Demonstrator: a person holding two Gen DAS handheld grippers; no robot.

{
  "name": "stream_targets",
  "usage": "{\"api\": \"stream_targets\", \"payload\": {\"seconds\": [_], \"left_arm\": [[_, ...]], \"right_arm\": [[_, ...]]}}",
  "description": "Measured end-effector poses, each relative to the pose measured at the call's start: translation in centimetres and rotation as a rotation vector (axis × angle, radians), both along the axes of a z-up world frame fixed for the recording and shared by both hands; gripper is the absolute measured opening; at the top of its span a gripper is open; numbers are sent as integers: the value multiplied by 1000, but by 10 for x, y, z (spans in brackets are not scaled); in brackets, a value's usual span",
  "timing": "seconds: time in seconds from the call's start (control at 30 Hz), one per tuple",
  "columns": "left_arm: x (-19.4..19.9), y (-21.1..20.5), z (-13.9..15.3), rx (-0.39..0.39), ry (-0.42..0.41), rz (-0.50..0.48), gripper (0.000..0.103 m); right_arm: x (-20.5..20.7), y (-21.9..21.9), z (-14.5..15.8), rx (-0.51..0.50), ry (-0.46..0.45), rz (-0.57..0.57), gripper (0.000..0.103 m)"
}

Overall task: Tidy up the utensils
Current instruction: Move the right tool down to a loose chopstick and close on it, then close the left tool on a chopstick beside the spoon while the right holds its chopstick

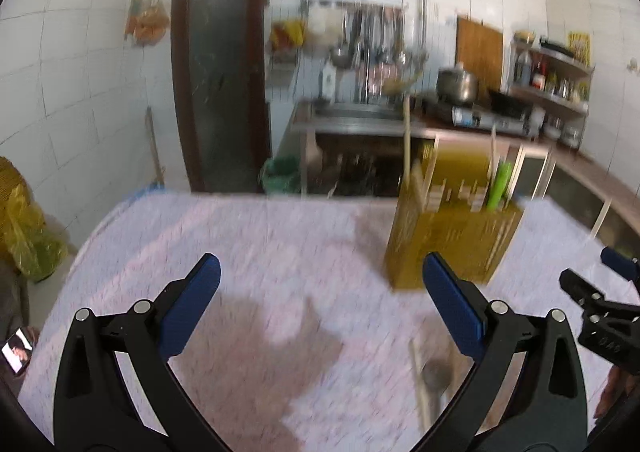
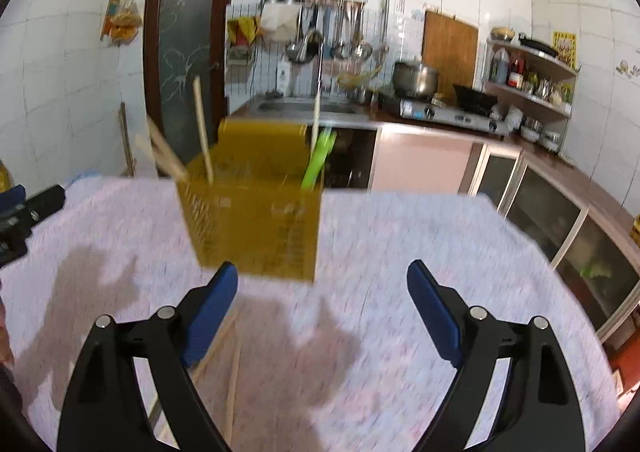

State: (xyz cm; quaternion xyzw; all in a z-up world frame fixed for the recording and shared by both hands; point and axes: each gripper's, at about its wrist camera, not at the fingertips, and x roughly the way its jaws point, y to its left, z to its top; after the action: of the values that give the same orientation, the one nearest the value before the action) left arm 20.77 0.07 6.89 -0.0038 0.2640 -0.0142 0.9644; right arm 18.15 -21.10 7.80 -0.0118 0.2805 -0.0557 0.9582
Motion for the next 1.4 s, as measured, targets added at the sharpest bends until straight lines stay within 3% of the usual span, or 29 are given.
{"api": "stream_targets", "payload": {"seconds": [0.17, 0.4, 0.67, 0.73, 0.87, 0.93, 1.03, 1.4], "left_arm": [[-2, 6, -51, 15, 103, 16, 98], [3, 2, -98, 64, 197, 9, 98], [9, 3, -114, 71, 258, 6, 98], [10, 4, -113, 59, 267, 6, 98], [12, 4, -114, 44, 280, -1, 98], [13, 0, -114, 38, 284, -9, 98], [12, -10, -112, 34, 292, -33, 98], [9, -48, -113, 1, 326, -109, 98]], "right_arm": [[-4, 10, -34, -6, 79, 3, 85], [3, 14, -66, 39, 172, -5, 85], [17, 36, -89, -4, 242, 18, 82], [22, 40, -95, -1, 270, 27, 64], [26, 43, -99, 37, 302, 57, 42], [26, 45, -100, 46, 305, 81, 22], [25, 46, -100, 43, 306, 109, 10], [11, -3, -99, 64, 312, 51, 7]]}}
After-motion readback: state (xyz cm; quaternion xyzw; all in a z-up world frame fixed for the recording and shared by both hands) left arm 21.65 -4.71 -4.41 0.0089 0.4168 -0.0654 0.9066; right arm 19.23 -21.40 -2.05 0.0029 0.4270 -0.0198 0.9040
